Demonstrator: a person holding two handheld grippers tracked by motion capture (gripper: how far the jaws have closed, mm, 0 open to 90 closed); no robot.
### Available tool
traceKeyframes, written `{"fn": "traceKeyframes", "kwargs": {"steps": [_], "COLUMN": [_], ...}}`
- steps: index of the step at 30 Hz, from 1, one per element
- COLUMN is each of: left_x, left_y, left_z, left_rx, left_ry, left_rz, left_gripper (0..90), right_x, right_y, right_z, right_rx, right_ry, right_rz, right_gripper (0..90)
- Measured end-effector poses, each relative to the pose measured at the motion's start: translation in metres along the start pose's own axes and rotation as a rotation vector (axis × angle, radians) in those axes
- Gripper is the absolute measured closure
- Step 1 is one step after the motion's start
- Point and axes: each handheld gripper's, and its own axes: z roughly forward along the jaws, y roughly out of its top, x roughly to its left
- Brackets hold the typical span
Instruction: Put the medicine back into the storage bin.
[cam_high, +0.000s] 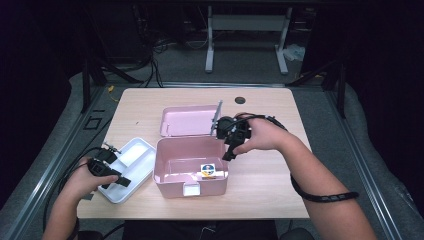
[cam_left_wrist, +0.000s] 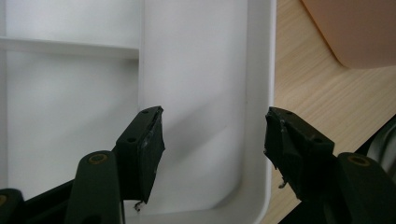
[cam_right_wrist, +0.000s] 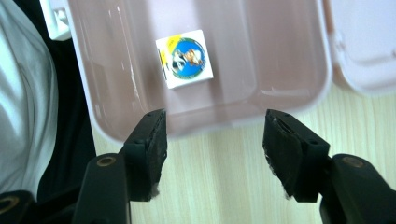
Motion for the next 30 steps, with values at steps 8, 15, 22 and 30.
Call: {"fn": "traceKeyframes", "kwargs": {"steps": [8, 15, 22, 30], "left_x": [0.001, 0.005, 0.008, 0.008], "left_y": [0.005, 0.014, 0.019, 0.020], "left_z": [-0.001, -0.002, -0.004, -0.013], "left_rx": [-0.029, -0.052, -0.001, 0.029], "left_ry": [0.019, 0.053, 0.088, 0.108], "left_rz": [-0.003, 0.008, 0.038, 0.080], "left_gripper": [38.6, 39.1, 43.9, 47.8], "right_x": [0.000, -0.002, -0.004, -0.007], "right_y": [-0.045, -0.075, -0.090, -0.100], "right_z": [-0.006, 0.003, 0.020, 0.038], "right_rx": [-0.040, -0.062, -0.067, -0.030], "right_ry": [-0.046, -0.095, -0.118, -0.156], "right_rz": [0.126, 0.241, 0.328, 0.392], "right_gripper": [40.8, 40.6, 40.0, 39.5]}}
